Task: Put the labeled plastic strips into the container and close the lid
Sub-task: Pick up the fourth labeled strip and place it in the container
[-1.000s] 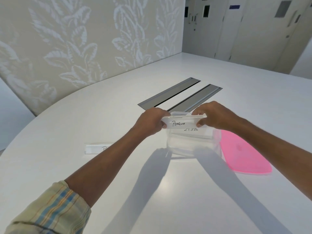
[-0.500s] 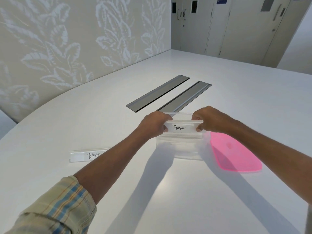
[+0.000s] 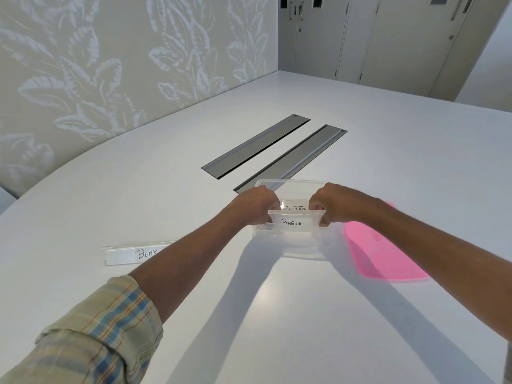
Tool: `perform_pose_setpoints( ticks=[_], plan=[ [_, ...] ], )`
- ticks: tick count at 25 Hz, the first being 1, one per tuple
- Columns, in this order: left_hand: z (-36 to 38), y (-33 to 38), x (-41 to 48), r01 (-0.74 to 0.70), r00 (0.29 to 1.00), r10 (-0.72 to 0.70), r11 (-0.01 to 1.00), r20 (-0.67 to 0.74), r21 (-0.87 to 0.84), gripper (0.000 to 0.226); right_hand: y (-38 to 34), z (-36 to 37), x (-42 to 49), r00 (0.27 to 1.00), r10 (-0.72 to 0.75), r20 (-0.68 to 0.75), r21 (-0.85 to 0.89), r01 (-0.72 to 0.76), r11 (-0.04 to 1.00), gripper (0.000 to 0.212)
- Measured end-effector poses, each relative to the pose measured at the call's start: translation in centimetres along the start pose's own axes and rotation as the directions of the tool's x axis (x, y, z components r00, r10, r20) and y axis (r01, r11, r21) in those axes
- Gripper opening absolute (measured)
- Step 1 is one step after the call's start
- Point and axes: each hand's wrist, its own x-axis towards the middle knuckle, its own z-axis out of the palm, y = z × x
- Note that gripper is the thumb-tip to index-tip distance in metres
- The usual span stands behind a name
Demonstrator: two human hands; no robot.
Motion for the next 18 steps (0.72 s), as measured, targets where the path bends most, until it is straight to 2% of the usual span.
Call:
perform_pose_setpoints(
  ticks=[4,7,11,18],
  plan=[
    [0.3,-0.1,1.3,-0.049,0.995,0.044,0.997,0.089,0.057,0.008,0.0,0.6,0.6,0.998,-0.002,0.058,-0.037,0.004,0.999,0.038],
    [0.3,-0.1,2.0,-0.069,0.99,0.063,0.996,0.123,0.048,0.007,-0.2,0.7,1.2,0.995,-0.027,0.096,-0.063,0.033,0.997,0.033],
    [0.6,0.0,2.7,-0.043,0.985,0.039,0.999,0.167,0.02,0.026,-0.1,1.4,1.9,0.993,-0.013,0.114,-0.049,0.019,0.999,0.03],
    [1.1,0.2,3.5,-0.035,0.982,0.034,0.999,0.184,0.007,0.031,0.0,2.6,2.3,0.996,-0.014,0.085,-0.05,0.019,0.999,0.031]
  ],
)
